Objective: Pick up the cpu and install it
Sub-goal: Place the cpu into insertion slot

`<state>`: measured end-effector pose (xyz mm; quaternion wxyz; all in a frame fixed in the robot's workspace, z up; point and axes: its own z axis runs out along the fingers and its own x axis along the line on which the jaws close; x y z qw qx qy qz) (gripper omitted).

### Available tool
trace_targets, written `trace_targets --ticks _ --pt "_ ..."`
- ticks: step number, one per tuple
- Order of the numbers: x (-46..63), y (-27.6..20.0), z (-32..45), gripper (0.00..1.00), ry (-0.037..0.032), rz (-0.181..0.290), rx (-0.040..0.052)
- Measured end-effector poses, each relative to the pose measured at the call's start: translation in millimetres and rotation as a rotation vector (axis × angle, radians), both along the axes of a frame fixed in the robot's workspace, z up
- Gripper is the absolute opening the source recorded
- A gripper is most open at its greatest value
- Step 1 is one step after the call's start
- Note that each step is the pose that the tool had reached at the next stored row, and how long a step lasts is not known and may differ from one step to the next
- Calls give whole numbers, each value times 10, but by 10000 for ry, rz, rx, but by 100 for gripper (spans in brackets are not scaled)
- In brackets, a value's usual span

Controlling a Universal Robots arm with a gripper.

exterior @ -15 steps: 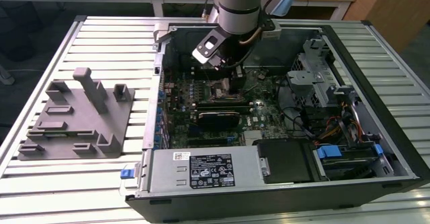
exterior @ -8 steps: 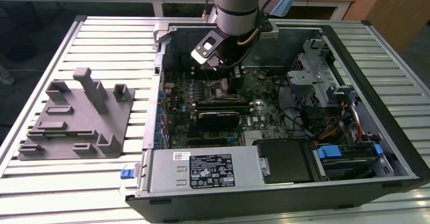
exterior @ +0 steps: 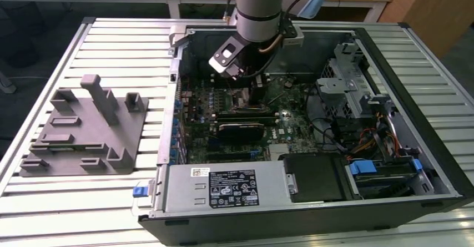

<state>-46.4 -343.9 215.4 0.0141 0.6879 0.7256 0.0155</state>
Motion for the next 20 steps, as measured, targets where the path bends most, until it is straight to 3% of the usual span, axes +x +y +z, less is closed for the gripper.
trace_targets --ticks 6,20 --pt "-11 0 -9 55 1 0 -1" --pt "-55 20 -125 55 1 -274 0"
